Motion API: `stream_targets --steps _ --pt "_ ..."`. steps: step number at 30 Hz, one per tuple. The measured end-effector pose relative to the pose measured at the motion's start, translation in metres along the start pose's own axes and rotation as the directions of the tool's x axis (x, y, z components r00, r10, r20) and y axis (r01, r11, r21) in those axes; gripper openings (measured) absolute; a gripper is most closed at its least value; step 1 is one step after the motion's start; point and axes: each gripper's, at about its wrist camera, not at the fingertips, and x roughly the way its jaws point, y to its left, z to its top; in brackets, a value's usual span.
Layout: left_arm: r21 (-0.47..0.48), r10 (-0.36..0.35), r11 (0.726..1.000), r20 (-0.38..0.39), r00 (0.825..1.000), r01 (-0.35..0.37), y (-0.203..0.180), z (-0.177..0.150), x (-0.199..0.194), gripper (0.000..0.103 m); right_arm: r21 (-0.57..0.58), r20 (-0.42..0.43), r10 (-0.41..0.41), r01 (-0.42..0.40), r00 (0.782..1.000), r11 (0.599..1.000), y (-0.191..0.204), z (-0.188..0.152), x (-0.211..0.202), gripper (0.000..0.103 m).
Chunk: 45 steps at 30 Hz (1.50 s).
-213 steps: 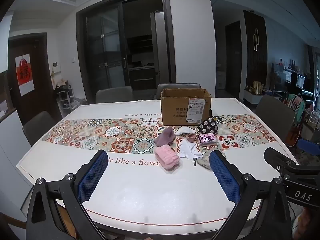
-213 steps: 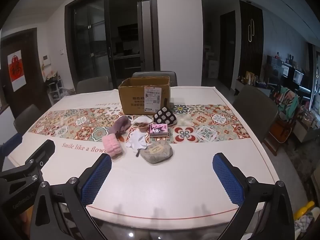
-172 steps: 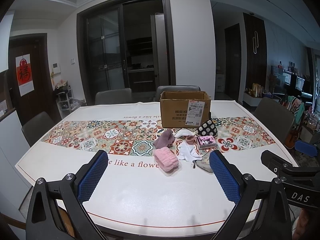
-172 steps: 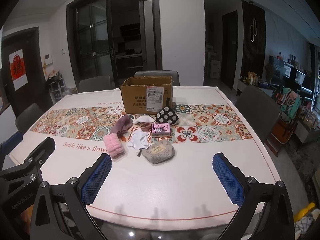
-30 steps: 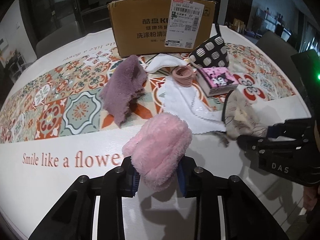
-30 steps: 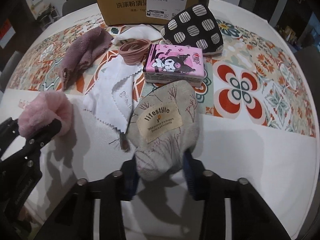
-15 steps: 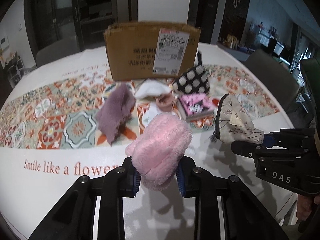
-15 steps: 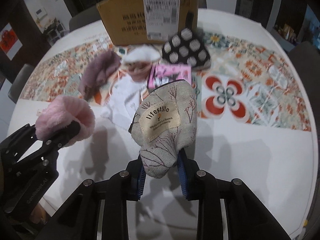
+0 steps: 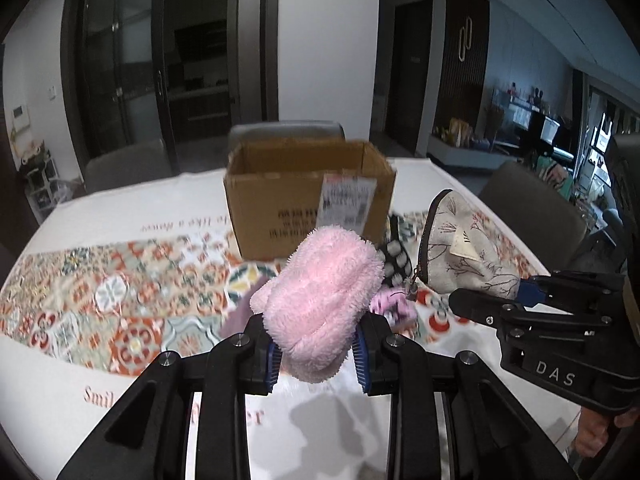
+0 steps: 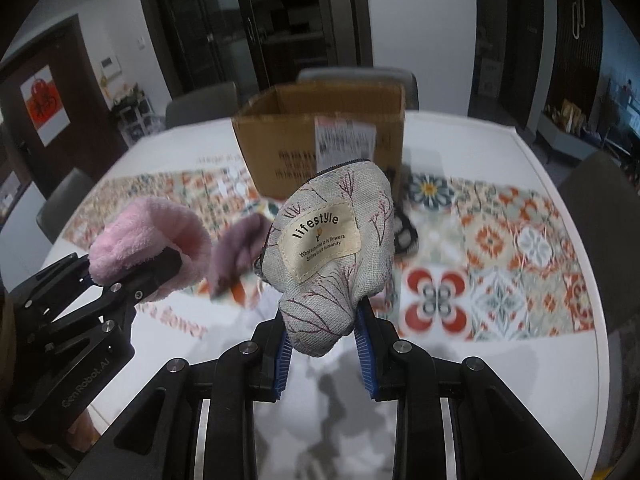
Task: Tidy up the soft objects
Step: 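Lift both held items and carry them over the cardboard box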
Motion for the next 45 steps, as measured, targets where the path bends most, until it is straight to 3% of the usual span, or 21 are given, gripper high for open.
stream_targets --steps 10,19,25,33,45 --pt "0.008 0.019 1.000 0.123 0.992 -0.020 0.009 0.056 -0.002 0.029 0.007 0.134 0.021 -0.022 0.991 1.000 0.004 0.045 -0.015 0.030" --pt "0.009 0.037 0.999 0.212 0.976 -0.040 0.017 0.107 0.011 0.030 0.017 0.243 0.043 -0.048 0.969 0.999 0.000 0.097 -0.018 0.030" --pt "0.012 0.043 0.999 0.252 0.967 -0.048 0.018 0.135 0.027 0.030 0.028 0.274 0.062 -0.072 0.960 0.997 -0.006 0.126 -0.010 0.030" --pt "0.006 0.045 0.999 0.253 0.966 -0.048 0.024 0.160 0.062 0.030 0.029 0.290 0.054 -0.065 0.956 0.997 -0.011 0.153 0.010 0.030" --pt "0.013 0.063 0.998 0.183 0.981 -0.066 0.036 0.176 0.131 0.030 0.028 0.221 0.056 -0.064 0.974 0.998 -0.017 0.183 0.066 0.031"
